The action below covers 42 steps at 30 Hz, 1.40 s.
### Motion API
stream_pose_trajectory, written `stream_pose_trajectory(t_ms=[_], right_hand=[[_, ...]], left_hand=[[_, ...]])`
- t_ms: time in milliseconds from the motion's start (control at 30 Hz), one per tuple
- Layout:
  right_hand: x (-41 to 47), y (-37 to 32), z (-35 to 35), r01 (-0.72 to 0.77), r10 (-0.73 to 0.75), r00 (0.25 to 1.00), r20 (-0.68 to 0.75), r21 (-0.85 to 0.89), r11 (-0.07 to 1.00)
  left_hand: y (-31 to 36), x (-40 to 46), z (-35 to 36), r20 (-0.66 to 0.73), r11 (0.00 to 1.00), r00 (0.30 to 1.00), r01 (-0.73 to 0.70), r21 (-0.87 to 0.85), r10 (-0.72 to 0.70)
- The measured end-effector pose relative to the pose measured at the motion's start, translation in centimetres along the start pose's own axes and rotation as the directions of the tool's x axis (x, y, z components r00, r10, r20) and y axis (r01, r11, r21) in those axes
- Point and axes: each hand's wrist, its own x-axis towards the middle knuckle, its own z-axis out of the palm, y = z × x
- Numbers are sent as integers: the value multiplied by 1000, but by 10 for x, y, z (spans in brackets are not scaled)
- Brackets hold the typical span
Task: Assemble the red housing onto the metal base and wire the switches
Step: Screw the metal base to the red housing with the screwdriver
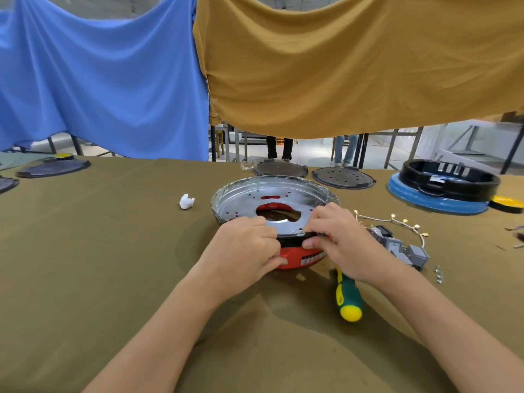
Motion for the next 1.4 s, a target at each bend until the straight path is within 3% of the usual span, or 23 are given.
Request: stream_pose_trajectory(t_ms=[933,1133,1400], right_hand=[[0,-9,-5,-46,49,997,66,-55,997],[1,-8,-9,-35,41,994,101,-64,997],[1,-7,-10,-41,46,993,104,-49,998]], left_hand=[[-5,-1,0,-9,974,985,167,-156,-170],[0,-1,4,111,969,980,184,-165,-168],[-1,6,8,167,963,974,186,-194,-155]])
